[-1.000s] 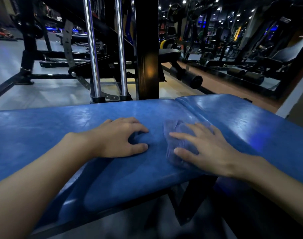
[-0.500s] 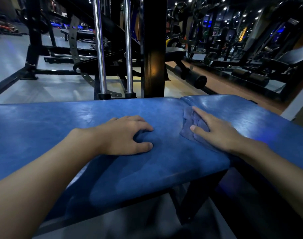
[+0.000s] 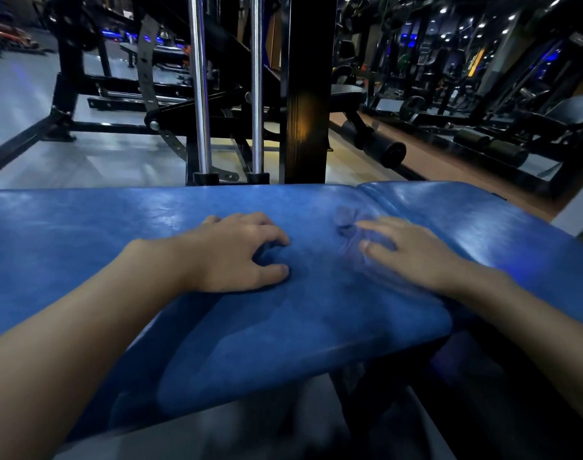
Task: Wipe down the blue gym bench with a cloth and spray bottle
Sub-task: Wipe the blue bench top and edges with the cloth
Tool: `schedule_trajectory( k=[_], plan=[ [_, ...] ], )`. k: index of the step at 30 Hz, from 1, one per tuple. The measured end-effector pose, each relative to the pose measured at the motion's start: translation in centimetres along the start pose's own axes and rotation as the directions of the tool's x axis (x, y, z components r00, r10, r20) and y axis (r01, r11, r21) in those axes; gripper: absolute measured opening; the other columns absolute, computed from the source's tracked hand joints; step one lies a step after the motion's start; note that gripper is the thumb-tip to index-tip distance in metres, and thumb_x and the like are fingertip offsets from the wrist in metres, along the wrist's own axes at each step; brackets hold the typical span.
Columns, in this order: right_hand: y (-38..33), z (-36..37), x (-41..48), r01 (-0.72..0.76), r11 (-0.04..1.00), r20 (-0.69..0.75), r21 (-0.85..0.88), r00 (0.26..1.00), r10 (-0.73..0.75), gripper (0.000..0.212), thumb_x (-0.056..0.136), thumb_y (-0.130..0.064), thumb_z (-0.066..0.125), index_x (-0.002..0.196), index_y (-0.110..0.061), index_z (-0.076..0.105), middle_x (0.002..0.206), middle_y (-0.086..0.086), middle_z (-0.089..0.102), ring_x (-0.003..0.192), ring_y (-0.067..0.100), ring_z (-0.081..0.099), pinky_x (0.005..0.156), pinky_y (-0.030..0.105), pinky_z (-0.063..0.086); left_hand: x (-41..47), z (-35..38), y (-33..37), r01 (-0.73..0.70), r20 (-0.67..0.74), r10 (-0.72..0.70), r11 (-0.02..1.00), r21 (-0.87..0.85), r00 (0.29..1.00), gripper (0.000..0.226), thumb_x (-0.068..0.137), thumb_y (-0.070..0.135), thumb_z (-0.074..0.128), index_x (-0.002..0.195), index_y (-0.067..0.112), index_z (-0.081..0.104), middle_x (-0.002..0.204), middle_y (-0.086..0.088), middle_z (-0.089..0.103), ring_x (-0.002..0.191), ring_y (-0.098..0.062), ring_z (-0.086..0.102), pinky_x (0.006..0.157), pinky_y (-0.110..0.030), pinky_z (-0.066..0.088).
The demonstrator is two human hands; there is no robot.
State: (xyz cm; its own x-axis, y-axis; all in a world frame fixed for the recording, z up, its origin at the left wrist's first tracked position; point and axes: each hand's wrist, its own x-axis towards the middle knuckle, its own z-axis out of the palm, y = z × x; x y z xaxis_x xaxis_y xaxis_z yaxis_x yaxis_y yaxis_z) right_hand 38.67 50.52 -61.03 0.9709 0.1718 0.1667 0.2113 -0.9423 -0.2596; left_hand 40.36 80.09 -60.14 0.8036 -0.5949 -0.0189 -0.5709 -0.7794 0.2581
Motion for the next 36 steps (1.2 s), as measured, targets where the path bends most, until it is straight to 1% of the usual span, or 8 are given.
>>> schedule_trajectory(
  k=[6,11,15,19,24,27,32,36],
  plan=[
    [0.5,-0.3,1.5,-0.170,0.982,0.038,-0.084,0.984,0.174,0.053,0.087,-0.063,0.030,0.137,-0.046,0.041,0.144,-0.011,0.044,0.133,0.020,0.041,0.106,0.045,0.033,-0.9,0.0,0.3,-0.016,0.011,0.015,1.000,0.014,1.000,0.072,0.074,0.072,0.037,0.139,0.043,0.044,0.144,0.015,0.038,0.135,-0.010,0.036,0.113,-0.045,0.026],
    [-4.7,0.0,-4.4,0.177,0.970,0.096,-0.168,0.982,-0.163,0.084,0.072,-0.090,0.005,0.140,-0.051,0.037,0.145,-0.016,0.039,0.143,0.014,0.026,0.115,0.047,0.018,-0.4,-0.2,-0.2,0.002,0.000,-0.002,1.000,-0.028,1.000,0.065,0.073,0.063,0.040,0.134,0.044,0.047,0.143,0.017,0.041,0.135,-0.009,0.037,0.113,-0.048,0.026],
    [-5.1,0.7,-5.9,0.315,0.938,0.113,-0.143,0.947,-0.301,0.064,0.082,-0.082,0.016,0.139,-0.055,0.029,0.150,-0.016,0.034,0.145,0.005,0.015,0.117,0.042,0.015,0.3,-0.4,-0.5,0.000,-0.018,-0.001,1.000,-0.020,1.000,0.060,0.072,0.060,0.040,0.129,0.044,0.050,0.138,0.019,0.044,0.130,-0.010,0.041,0.109,-0.049,0.028],
    [-3.4,0.2,-1.9,0.204,0.975,0.101,-0.089,0.976,-0.195,0.062,0.083,-0.075,0.024,0.139,-0.051,0.037,0.143,-0.017,0.044,0.141,0.008,0.030,0.111,0.038,0.026,0.3,-0.2,-1.1,-0.017,-0.049,0.015,0.999,-0.030,0.999,0.057,0.074,0.063,0.042,0.127,0.045,0.052,0.136,0.021,0.045,0.129,-0.007,0.039,0.107,-0.044,0.026],
    [1.5,-0.1,5.3,-0.145,0.989,0.050,-0.023,0.988,0.146,0.060,0.082,-0.071,0.031,0.136,-0.048,0.039,0.149,-0.011,0.041,0.136,0.020,0.039,0.110,0.050,0.030,-0.2,0.0,-1.2,-0.011,-0.064,0.011,1.000,-0.007,0.998,0.059,0.075,0.071,0.042,0.129,0.048,0.049,0.138,0.018,0.043,0.131,-0.009,0.038,0.105,-0.042,0.025],
    [1.0,0.3,5.6,-0.208,0.968,0.064,-0.140,0.974,0.218,0.060,0.083,-0.073,0.027,0.138,-0.049,0.035,0.153,-0.005,0.036,0.137,0.026,0.037,0.110,0.054,0.028,-0.5,-0.1,-1.1,0.029,-0.042,-0.028,0.999,0.031,0.999,0.058,0.078,0.073,0.041,0.132,0.051,0.046,0.141,0.016,0.041,0.132,-0.012,0.039,0.104,-0.049,0.028],
    [-4.6,0.5,-1.1,0.109,0.968,0.141,-0.226,0.987,-0.078,0.079,0.073,-0.085,0.009,0.143,-0.052,0.028,0.155,-0.007,0.032,0.146,0.017,0.020,0.116,0.051,0.017,-0.4,-0.4,-1.3,0.039,-0.039,-0.038,0.999,0.026,0.999,0.054,0.081,0.064,0.041,0.133,0.048,0.045,0.141,0.017,0.042,0.132,-0.013,0.040,0.106,-0.051,0.029],
    [-6.7,0.9,-5.0,0.327,0.928,0.169,-0.180,0.939,-0.298,0.068,0.081,-0.082,0.012,0.143,-0.054,0.023,0.156,-0.011,0.027,0.148,0.010,0.010,0.117,0.044,0.012,-0.3,-0.4,-1.7,0.059,-0.056,-0.058,0.998,0.024,0.997,0.063,0.073,0.061,0.034,0.133,0.045,0.046,0.140,0.015,0.041,0.131,-0.013,0.040,0.106,-0.047,0.028]
  ],
)
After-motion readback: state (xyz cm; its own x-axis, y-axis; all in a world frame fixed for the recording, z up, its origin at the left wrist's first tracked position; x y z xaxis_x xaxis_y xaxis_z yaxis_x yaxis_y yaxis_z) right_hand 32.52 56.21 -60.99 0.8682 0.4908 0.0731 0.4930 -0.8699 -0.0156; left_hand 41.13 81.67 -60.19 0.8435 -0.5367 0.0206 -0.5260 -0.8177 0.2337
